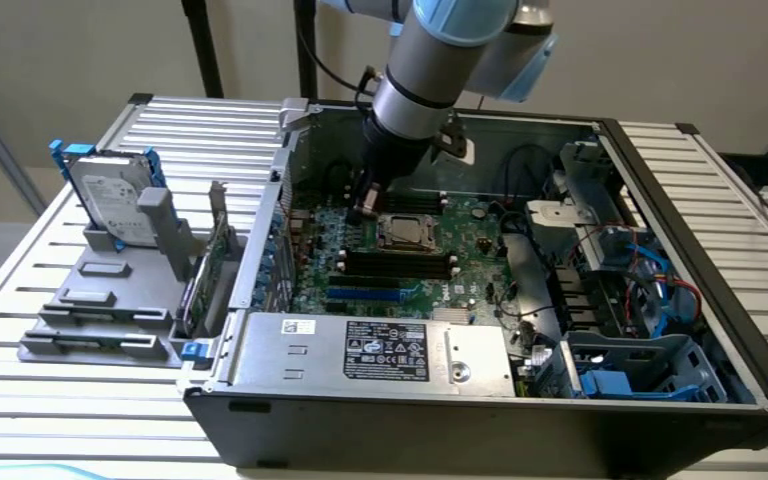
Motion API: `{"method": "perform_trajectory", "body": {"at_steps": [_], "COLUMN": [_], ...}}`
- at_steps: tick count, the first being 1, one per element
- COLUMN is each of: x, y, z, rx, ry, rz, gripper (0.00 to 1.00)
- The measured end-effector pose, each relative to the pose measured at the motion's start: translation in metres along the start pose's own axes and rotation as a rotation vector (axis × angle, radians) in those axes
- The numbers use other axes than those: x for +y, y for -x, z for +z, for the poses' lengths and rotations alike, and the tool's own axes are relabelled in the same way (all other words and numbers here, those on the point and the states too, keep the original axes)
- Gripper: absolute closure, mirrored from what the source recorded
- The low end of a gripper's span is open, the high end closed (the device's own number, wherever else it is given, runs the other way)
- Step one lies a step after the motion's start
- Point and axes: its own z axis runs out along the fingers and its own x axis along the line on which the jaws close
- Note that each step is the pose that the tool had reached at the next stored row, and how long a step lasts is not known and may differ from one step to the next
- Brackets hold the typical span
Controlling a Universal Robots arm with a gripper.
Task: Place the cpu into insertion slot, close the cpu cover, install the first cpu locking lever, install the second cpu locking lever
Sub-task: 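Install the first cpu locking lever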
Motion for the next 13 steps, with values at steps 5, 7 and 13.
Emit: {"method": "perform_trajectory", "body": {"at_steps": [5,7,13], "x": [-0.0007,-0.0011,-0.0031], "y": [-0.0001,-0.0002,-0.0004], "z": [-0.002,-0.0031,-0.0074], "rx": [0.0255,0.0361,0.0753], "ry": [-0.0012,-0.0012,-0.0028], "rz": [0.043,0.06,0.106], "gripper": [0.89,0.89,0.89]}}
